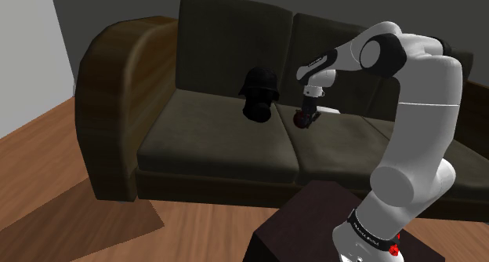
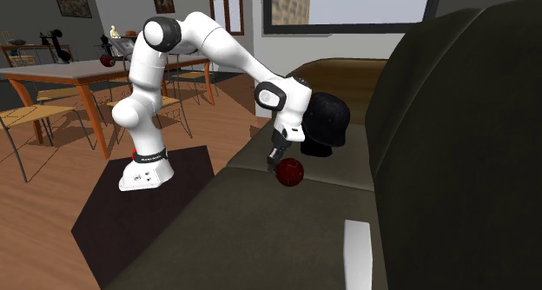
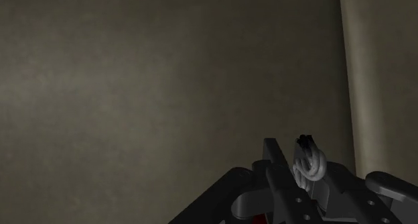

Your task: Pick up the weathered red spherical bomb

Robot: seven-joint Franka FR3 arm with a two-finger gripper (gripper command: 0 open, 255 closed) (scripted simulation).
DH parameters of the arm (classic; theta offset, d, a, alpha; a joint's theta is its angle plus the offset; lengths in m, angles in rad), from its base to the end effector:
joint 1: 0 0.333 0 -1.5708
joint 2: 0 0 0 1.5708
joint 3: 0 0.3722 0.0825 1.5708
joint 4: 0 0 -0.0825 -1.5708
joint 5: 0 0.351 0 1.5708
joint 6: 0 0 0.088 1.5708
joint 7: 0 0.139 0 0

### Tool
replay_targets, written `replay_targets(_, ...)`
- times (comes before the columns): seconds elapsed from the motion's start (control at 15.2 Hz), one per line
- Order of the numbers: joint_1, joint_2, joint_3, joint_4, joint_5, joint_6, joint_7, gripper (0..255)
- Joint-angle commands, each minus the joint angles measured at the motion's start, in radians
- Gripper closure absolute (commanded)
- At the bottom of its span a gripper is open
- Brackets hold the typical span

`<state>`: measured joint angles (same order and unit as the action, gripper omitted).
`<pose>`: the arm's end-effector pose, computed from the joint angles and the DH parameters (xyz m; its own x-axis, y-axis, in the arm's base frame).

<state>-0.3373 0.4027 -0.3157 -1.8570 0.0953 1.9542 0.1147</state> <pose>0.4806 -0.3382 0.3344 0.6558 -0.7045 -0.2713 -0.7144 -0.6953 0.0787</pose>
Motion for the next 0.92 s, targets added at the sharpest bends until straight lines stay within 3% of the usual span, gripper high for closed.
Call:
replay_targets(0.0, 0.000, 0.000, 0.000, 0.000, 0.000, 0.000, 0.000, 255)
replay_targets(0.33, -0.002, 0.003, -0.001, 0.002, 0.000, 0.001, -0.002, 255)
replay_targets(0.86, 0.004, -0.052, -0.009, 0.038, -0.018, -0.087, 0.007, 255)
